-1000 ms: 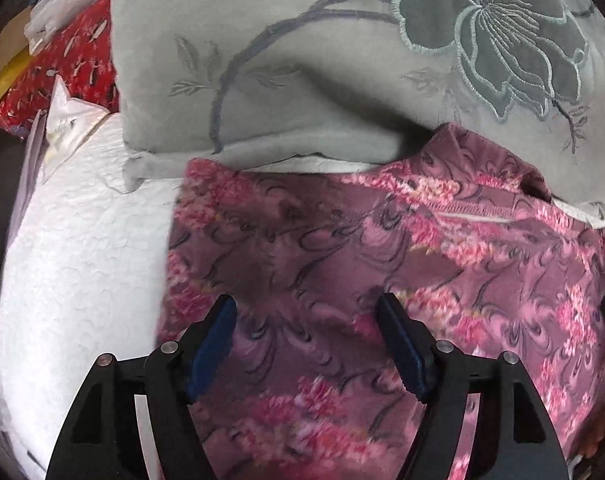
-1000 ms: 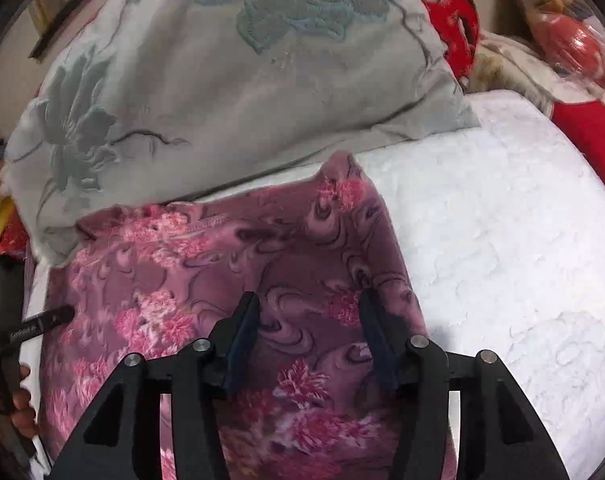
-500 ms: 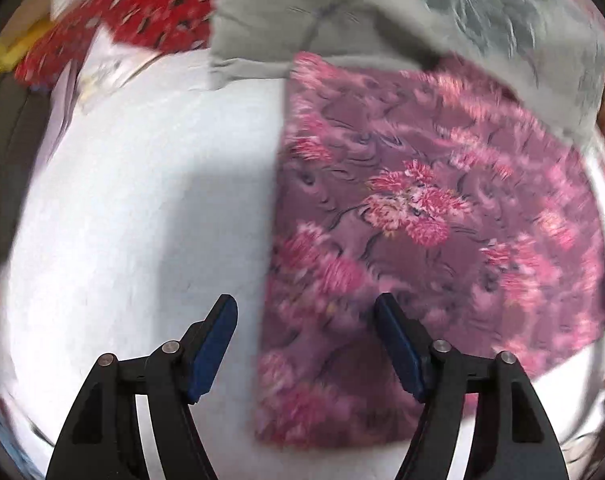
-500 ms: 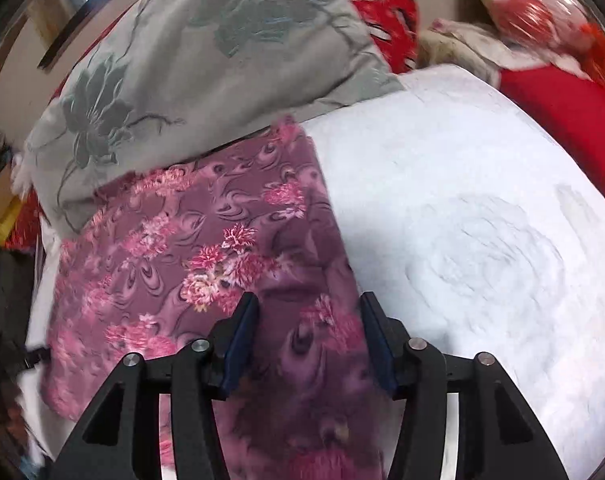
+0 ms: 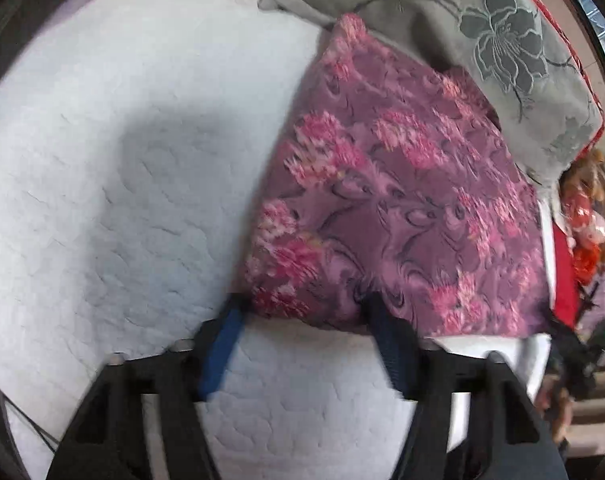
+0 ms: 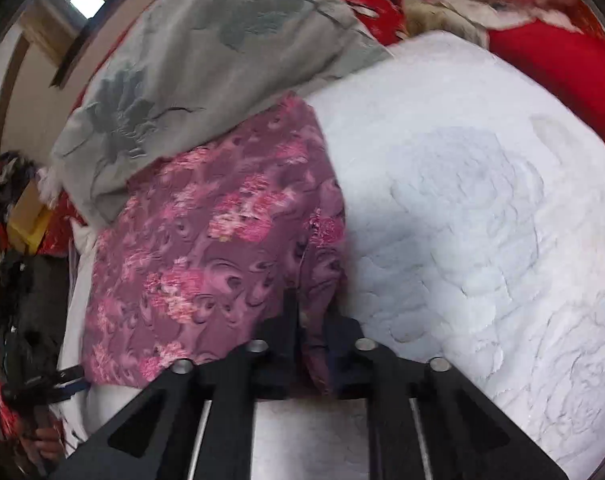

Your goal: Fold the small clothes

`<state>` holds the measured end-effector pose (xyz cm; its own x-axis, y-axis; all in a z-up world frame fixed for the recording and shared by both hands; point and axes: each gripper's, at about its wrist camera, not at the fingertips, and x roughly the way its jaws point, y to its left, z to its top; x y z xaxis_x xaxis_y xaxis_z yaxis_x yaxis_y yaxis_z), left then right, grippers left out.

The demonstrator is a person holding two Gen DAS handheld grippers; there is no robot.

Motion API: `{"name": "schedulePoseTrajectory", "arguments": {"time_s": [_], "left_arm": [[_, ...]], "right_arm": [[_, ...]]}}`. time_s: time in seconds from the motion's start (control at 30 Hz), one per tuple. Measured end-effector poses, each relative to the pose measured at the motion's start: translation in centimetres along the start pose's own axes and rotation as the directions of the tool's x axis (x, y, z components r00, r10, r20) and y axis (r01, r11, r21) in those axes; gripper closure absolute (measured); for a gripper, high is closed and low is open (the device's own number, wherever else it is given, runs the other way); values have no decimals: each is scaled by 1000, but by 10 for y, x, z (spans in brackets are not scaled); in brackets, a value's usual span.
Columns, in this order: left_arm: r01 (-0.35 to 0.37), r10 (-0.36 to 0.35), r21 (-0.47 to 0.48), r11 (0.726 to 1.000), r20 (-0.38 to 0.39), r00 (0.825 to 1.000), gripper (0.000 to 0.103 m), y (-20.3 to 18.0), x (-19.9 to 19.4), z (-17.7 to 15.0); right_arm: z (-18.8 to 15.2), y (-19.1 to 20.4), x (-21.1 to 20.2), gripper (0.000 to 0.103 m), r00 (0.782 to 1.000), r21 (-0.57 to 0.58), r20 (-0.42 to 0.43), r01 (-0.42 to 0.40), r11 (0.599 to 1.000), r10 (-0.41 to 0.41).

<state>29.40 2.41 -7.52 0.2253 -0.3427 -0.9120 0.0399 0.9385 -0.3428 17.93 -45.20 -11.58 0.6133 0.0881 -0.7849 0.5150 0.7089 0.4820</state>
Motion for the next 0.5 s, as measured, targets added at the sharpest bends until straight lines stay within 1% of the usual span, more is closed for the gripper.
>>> {"name": "schedulePoseTrajectory", "arguments": {"time_s": [0.03,0.07,0.1,0.13,0.2,0.23,0.27,0.3,0.33,0.4,0.43,0.47,0.5], "left_arm": [[3,-3,-6,1000,-4,1000,57,2,0,1],[-1,1,-19,1000,-9,1000,61,2,2,0],[-5,5,-36,999,-14,1000,64,5,4,1],[-5,4,-42,999,-14,1000,65,5,4,-2],[0,0,-61,998,-12,1000,66,6,-1,-6],[0,-1,-66,998,-10,1000,66,8,-5,-8],[2,-2,-71,997,-10,1000,66,9,-8,-9],[14,-14,-81,997,-5,1000,66,12,-12,-11],[26,-26,-87,996,1,1000,66,13,-17,-14],[33,-32,-95,995,5,999,66,16,-28,-19],[41,-41,-99,994,5,999,66,16,-33,-22],[50,-50,-103,993,4,999,66,17,-37,-25],[59,-59,-106,993,4,998,66,17,-42,-28]], "right_arm": [[2,0,-6,95,1000,4,23,1,1000,-2],[4,-1,-11,99,999,13,44,15,1000,-15],[6,-4,-11,98,998,25,46,41,999,-42],[6,-7,-5,99,998,27,20,55,998,-55],[2,-10,12,98,992,20,-47,121,992,-120],[-1,-6,15,97,989,4,-56,136,991,-136],[0,0,11,93,985,-8,-35,171,985,-171],[0,5,5,85,982,1,-18,186,983,-186],[0,9,-2,82,982,21,3,190,982,-190],[-3,15,-18,82,988,49,70,137,989,-140],[-6,18,-21,80,987,36,79,136,990,-139],[-9,21,-20,78,986,15,68,154,988,-154],[-14,23,-14,76,983,-13,30,182,983,-182]]}}
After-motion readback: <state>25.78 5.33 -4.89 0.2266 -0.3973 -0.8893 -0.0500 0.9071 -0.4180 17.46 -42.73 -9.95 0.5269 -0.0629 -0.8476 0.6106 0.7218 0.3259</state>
